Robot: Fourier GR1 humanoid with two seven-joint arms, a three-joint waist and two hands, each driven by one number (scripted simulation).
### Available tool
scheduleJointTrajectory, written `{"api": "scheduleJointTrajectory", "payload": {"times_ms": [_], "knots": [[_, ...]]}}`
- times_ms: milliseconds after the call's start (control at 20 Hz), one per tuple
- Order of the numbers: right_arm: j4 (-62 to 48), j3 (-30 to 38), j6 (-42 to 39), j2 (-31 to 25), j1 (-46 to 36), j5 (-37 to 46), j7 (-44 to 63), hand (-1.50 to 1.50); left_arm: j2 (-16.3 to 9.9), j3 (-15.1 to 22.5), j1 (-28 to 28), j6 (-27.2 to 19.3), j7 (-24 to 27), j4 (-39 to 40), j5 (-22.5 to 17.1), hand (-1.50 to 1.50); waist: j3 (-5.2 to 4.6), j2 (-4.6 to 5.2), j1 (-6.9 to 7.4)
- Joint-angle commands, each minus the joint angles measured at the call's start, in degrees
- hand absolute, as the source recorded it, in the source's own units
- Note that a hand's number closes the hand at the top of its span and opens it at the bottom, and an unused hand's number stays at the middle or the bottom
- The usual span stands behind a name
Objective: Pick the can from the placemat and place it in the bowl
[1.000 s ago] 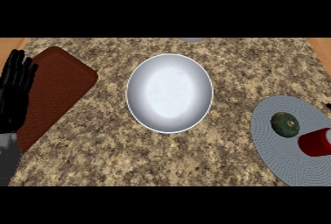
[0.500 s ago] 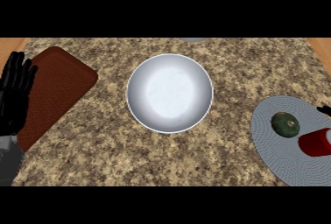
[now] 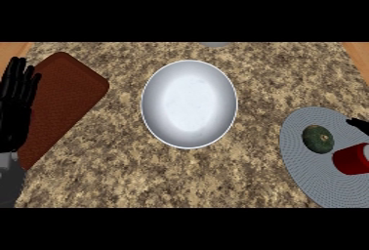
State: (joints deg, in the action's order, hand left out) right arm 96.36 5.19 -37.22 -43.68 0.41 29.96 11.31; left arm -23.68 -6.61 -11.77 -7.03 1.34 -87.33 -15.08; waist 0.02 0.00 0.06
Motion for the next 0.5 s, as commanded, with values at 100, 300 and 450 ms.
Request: {"api": "scheduleJointTrajectory", "payload": {"times_ms": [100, 300, 450], "knots": [[-1.8, 0.5, -3.8, 1.8, -3.5, 3.7, -0.7, -1.5, 2.4, -0.7, 0.2, 1.6, 2.8, 3.0, 2.7, 0.0, -0.04, 0.02, -0.08], [-5.6, 0.6, -1.8, 3.7, -2.9, 7.9, -4.8, -1.5, 1.6, -2.3, -2.0, 2.0, -2.1, 0.4, 2.6, 0.0, -0.02, 0.0, -0.06], [-6.4, -1.6, -1.9, 5.5, -5.9, 10.4, -1.8, -1.5, 4.8, 0.3, -3.1, -1.9, -4.1, -2.1, 5.0, 0.0, -0.02, 0.01, 0.1]]}}
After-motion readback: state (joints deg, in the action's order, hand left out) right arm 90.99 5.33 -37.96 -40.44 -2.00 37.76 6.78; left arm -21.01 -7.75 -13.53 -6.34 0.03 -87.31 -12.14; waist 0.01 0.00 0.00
